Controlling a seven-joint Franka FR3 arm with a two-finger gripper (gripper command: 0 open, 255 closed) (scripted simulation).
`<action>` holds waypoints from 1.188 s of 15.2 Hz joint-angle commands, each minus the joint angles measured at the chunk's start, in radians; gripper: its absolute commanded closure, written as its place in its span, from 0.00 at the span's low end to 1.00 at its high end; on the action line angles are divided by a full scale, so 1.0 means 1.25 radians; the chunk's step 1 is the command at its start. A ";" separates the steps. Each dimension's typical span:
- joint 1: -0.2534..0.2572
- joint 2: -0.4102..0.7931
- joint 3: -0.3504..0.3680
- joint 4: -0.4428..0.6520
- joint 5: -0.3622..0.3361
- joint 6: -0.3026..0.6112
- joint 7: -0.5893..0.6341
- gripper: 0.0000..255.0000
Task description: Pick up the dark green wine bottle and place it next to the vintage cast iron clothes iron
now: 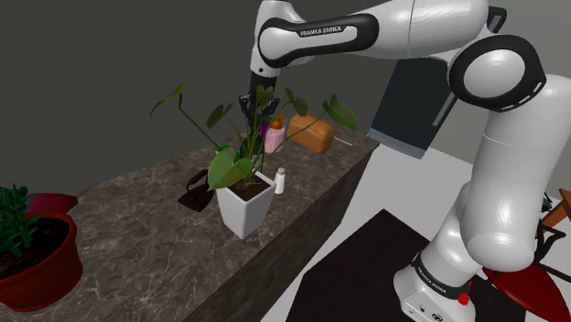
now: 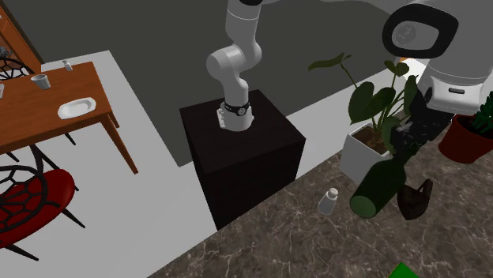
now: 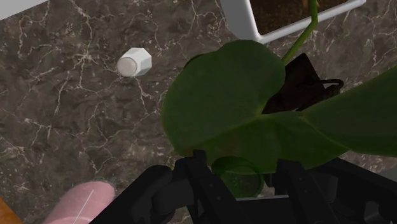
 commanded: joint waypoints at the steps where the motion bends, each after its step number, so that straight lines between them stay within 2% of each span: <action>1: 0.000 0.000 0.000 0.000 0.000 0.000 0.000 1.00; 2: 0.000 0.000 0.000 0.000 0.000 0.000 0.000 0.00; 7: 0.000 0.000 0.000 0.000 0.000 0.000 0.000 0.00; 11: -0.001 -0.015 0.000 0.082 -0.001 -0.096 0.001 0.00; 18: -0.001 -0.015 0.000 0.082 -0.001 -0.096 0.001 0.00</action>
